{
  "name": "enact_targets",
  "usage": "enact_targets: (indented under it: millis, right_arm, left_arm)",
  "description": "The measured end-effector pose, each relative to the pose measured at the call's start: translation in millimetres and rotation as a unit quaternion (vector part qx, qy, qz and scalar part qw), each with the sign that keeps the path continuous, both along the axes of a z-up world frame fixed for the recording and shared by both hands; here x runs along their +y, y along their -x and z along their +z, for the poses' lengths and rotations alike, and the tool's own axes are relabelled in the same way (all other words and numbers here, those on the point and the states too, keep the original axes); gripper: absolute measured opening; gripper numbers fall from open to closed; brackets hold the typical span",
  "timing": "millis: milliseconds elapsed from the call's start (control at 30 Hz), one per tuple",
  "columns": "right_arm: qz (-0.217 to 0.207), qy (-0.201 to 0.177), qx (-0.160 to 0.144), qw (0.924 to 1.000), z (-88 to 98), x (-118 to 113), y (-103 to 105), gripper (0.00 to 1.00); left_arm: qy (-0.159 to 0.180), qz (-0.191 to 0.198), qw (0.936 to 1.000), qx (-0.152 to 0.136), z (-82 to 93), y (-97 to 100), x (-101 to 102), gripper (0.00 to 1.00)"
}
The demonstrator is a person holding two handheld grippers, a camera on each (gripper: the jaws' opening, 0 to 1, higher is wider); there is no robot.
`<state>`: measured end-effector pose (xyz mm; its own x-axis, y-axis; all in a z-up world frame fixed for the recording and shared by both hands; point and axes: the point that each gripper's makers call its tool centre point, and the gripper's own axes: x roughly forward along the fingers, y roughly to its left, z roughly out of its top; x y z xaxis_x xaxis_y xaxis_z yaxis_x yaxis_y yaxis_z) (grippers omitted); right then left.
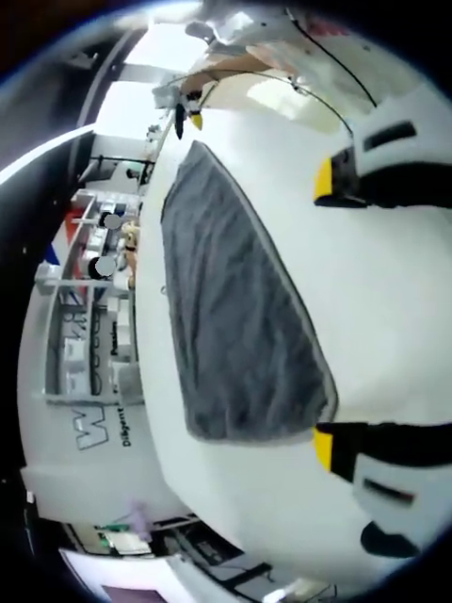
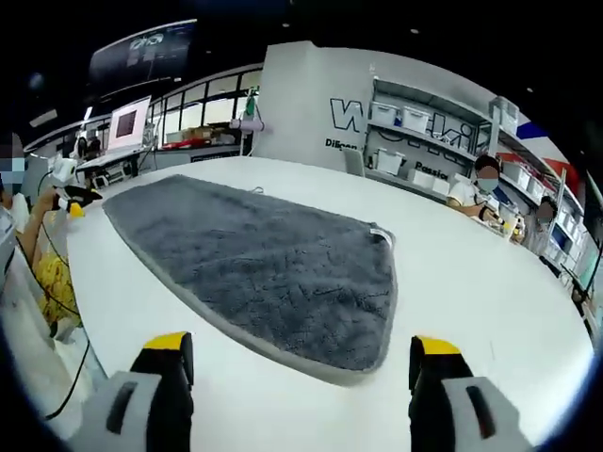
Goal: Fold the towel on the table until its edges align and the towel forms a compact rectangular stack.
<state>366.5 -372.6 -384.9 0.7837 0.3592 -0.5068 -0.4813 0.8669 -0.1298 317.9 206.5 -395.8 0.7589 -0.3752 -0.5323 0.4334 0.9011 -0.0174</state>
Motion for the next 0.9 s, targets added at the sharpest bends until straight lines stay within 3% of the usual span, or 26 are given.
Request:
enact_targets:
  millis: [167, 333, 567, 900]
  right_arm:
    - [0.004, 0.005, -0.006, 1.0000, 3.1, 2, 1, 0.98]
    - [0.021, 0.006, -0.012, 0.9997, 4.9, 9, 2, 0.91]
    - [0.043, 0.005, -0.001, 0.9991, 1.2, 19, 6, 0.90]
    - [0.069, -0.016, 0.016, 0.9974, -2.8, 32, 8, 0.87]
  left_arm:
    - [0.000, 0.003, 1.0000, 0.002, -0.6, 0.5, 5, 0.99]
    - [-0.001, 0.004, 1.0000, 0.004, -1.0, -1.7, 7, 0.99]
    - [-0.004, -0.009, 0.9999, -0.007, 8.2, -10.6, 1, 0.99]
    - [0.012, -0.027, 0.9994, 0.016, -7.2, -29.1, -5, 0.97]
